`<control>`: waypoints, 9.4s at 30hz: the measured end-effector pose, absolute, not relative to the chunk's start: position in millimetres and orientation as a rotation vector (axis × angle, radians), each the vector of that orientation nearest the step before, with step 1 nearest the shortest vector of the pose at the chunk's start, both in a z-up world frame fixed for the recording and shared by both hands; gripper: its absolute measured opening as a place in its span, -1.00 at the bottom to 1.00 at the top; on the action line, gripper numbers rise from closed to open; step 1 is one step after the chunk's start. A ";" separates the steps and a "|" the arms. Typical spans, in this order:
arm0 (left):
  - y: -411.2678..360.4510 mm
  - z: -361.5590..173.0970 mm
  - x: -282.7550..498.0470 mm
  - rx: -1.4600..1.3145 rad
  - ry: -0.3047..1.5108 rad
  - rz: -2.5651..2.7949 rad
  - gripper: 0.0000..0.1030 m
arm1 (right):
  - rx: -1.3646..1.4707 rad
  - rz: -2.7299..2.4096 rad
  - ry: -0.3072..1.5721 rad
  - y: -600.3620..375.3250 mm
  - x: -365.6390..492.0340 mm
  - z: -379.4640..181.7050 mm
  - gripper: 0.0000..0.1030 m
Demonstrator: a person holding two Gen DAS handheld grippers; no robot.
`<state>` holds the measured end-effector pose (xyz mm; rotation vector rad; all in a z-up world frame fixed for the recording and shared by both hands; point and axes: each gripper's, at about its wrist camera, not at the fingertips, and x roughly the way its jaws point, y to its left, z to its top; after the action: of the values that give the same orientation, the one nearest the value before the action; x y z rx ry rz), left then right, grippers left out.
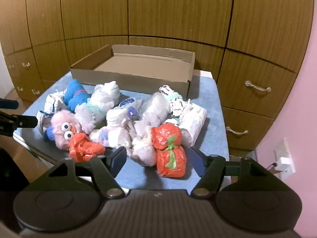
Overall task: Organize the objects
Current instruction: 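Grasp the white knit sock roll with left tool while right grasps red-green bundle, then carry both bundles into the cardboard tray and open both tools, then grasp the pink fuzzy toy with left tool while right grasps white sock roll, then lower both held items into the tray beside the first bundles and release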
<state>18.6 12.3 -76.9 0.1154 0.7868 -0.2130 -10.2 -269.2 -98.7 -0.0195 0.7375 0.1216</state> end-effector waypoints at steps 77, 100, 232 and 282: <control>-35.5 -105.0 371.2 0.288 0.879 -0.474 -0.02 | 0.017 0.333 1.014 -172.0 396.0 -128.2 -0.48; -15.2 -51.3 332.7 0.142 0.807 -0.404 0.70 | 0.036 0.298 0.912 -189.4 306.6 -74.1 -0.09; -100.8 -51.4 311.5 0.213 0.737 -0.504 -0.12 | 0.033 0.268 0.749 -245.5 260.7 -53.7 -0.37; -77.2 -70.3 346.3 0.247 0.892 -0.385 0.71 | -0.034 0.194 0.950 -200.3 326.1 -86.4 0.15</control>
<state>346.3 -77.2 -70.3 0.2468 0.8917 -0.3846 326.1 -200.3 -86.4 -0.0338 0.9503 0.1940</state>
